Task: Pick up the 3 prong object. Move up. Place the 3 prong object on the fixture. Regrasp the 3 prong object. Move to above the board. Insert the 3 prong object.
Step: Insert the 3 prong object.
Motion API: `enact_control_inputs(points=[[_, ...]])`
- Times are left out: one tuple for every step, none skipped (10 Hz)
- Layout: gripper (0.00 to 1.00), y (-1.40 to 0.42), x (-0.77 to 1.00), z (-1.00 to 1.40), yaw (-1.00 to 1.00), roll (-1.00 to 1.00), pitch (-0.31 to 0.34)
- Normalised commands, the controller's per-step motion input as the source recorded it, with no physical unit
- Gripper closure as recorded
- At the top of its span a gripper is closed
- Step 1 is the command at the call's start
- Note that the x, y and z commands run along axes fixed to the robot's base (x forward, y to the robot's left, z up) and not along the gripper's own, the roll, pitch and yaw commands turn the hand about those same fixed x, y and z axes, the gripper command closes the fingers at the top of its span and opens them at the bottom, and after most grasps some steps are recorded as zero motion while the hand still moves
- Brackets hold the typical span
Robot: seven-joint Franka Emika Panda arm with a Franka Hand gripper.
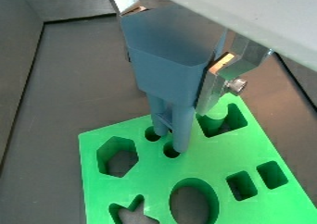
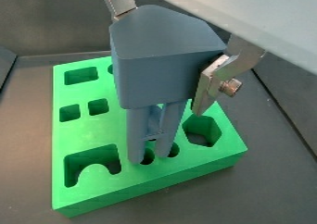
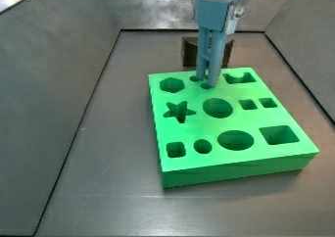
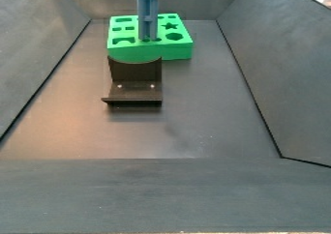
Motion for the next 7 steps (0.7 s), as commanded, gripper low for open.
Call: enact_control_inputs(points=[[1.0,0.0,0.0,-0.09,0.05,0.01,0.0],[1.0,0.0,0.0,-0.17,0.08,0.08,0.0],[1.0,0.0,0.0,-0.18,0.09,0.06,0.0],[1.0,0.0,0.0,-0.12,0.06,0.03,0.0],[1.0,0.0,-0.01,-0.14,0.05,0.04,0.0],[1.0,0.0,-0.12,-0.15,0.0,0.04,0.0],[1.0,0.0,-0.14,-0.14,0.0,0.04,0.0]])
